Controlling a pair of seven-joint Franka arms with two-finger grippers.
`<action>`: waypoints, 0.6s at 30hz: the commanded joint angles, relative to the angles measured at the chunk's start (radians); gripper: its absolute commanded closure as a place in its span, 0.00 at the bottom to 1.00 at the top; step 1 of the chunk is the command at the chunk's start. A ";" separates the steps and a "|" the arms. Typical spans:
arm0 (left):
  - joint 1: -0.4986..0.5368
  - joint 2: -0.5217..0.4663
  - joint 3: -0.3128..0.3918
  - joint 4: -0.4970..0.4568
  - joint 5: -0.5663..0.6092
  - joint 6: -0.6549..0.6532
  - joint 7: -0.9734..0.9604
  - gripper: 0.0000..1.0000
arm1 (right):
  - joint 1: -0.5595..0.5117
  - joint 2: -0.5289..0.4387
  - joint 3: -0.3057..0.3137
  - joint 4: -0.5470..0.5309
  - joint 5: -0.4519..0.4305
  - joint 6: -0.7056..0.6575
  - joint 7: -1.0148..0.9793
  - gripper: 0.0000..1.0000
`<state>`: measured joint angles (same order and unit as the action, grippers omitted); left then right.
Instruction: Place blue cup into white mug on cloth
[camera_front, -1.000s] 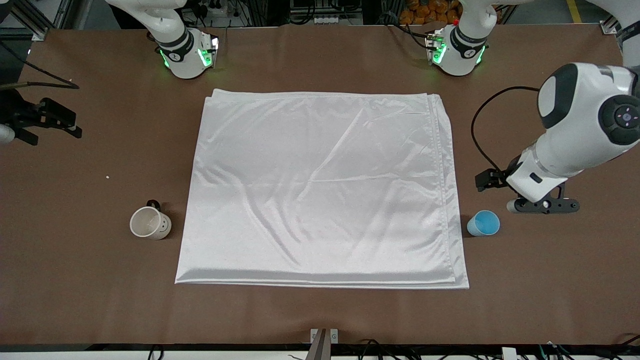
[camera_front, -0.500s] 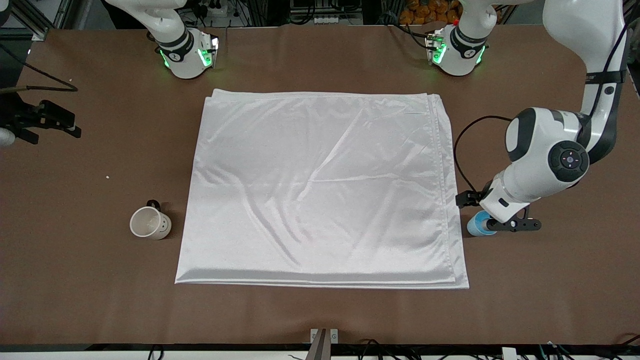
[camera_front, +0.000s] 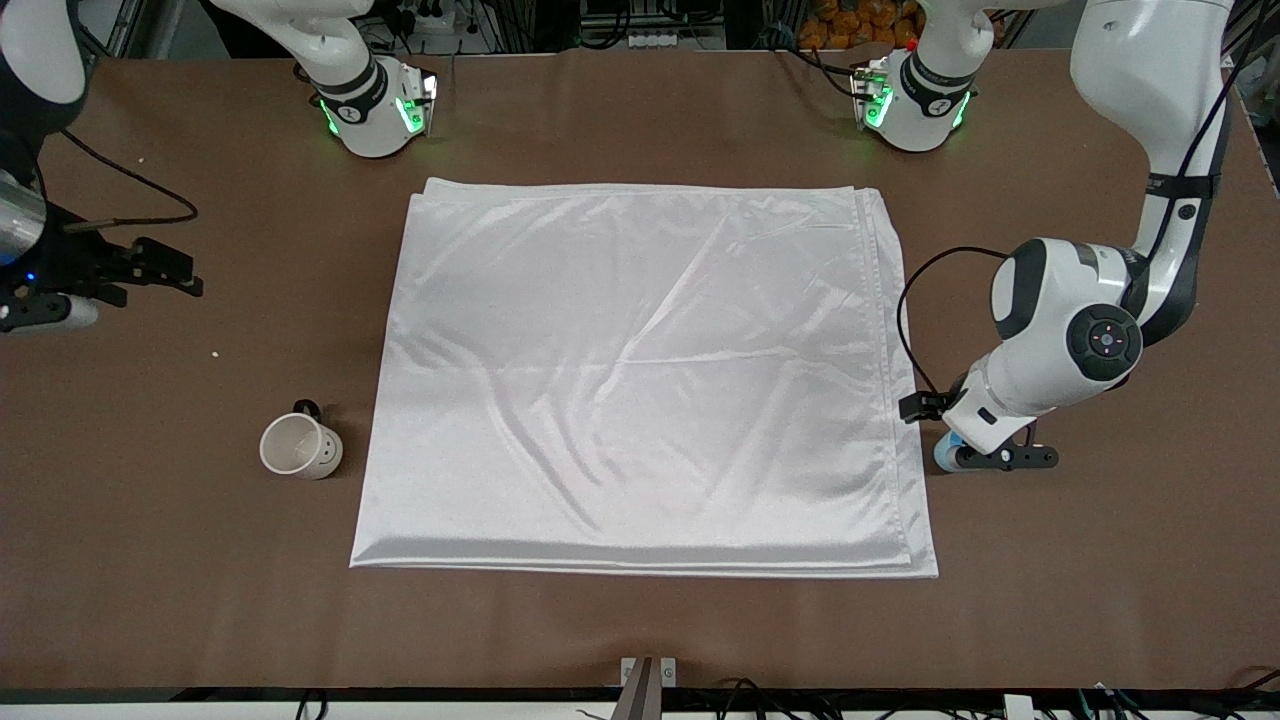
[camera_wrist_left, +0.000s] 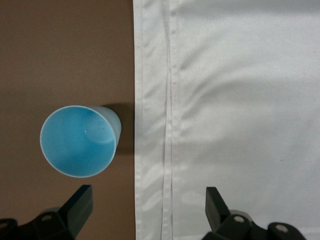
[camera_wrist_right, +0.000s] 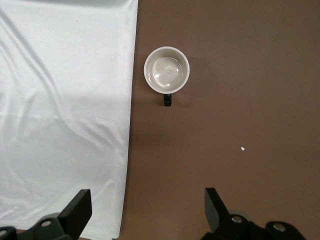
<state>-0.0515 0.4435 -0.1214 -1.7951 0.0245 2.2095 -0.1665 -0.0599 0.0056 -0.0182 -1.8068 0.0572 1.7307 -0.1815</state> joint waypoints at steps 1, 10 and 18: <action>0.002 0.021 0.002 -0.007 0.032 0.041 -0.019 0.00 | -0.008 -0.016 0.004 -0.156 0.001 0.166 -0.006 0.00; 0.010 0.049 0.002 -0.006 0.068 0.081 -0.028 0.00 | -0.001 0.068 0.006 -0.321 0.001 0.472 -0.006 0.00; 0.021 0.066 0.005 -0.003 0.086 0.102 -0.028 0.00 | 0.017 0.184 0.006 -0.327 0.003 0.604 -0.006 0.00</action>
<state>-0.0407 0.5006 -0.1133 -1.7980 0.0671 2.2838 -0.1670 -0.0534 0.1329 -0.0149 -2.1400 0.0569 2.2756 -0.1821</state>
